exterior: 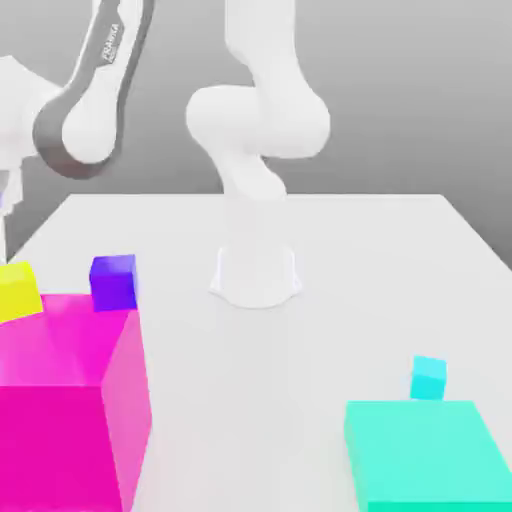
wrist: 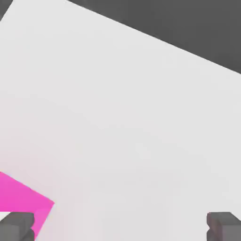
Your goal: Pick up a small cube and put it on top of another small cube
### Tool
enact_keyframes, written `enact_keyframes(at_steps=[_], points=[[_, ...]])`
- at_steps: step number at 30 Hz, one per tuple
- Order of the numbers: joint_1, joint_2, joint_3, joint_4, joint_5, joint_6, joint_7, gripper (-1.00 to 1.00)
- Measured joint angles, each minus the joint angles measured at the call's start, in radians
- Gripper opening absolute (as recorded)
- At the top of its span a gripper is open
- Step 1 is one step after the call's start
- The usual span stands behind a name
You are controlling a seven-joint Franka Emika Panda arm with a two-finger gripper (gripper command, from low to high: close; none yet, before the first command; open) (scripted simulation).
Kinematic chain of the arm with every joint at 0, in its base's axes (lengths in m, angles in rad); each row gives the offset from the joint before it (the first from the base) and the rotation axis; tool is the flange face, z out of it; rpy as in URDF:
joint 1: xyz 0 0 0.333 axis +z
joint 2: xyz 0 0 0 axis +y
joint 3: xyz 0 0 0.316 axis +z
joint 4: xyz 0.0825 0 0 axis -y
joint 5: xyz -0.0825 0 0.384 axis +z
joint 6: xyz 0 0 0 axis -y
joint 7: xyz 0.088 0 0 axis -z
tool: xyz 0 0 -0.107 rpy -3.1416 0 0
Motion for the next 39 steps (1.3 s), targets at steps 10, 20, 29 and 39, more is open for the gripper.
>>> enact_keyframes(at_steps=[10, 20, 29, 39], points=[[-0.018, 0.051, 0.066, -0.192, -0.049, 0.151, 0.300, 0.00], [-0.286, 0.252, 0.424, -0.148, 0.298, 0.307, 0.053, 0.00], [-0.387, 0.312, 0.520, -0.143, 0.304, 0.361, 0.036, -1.00], [-0.186, 0.140, 0.273, -0.172, 0.094, 0.222, 0.207, -1.00]])
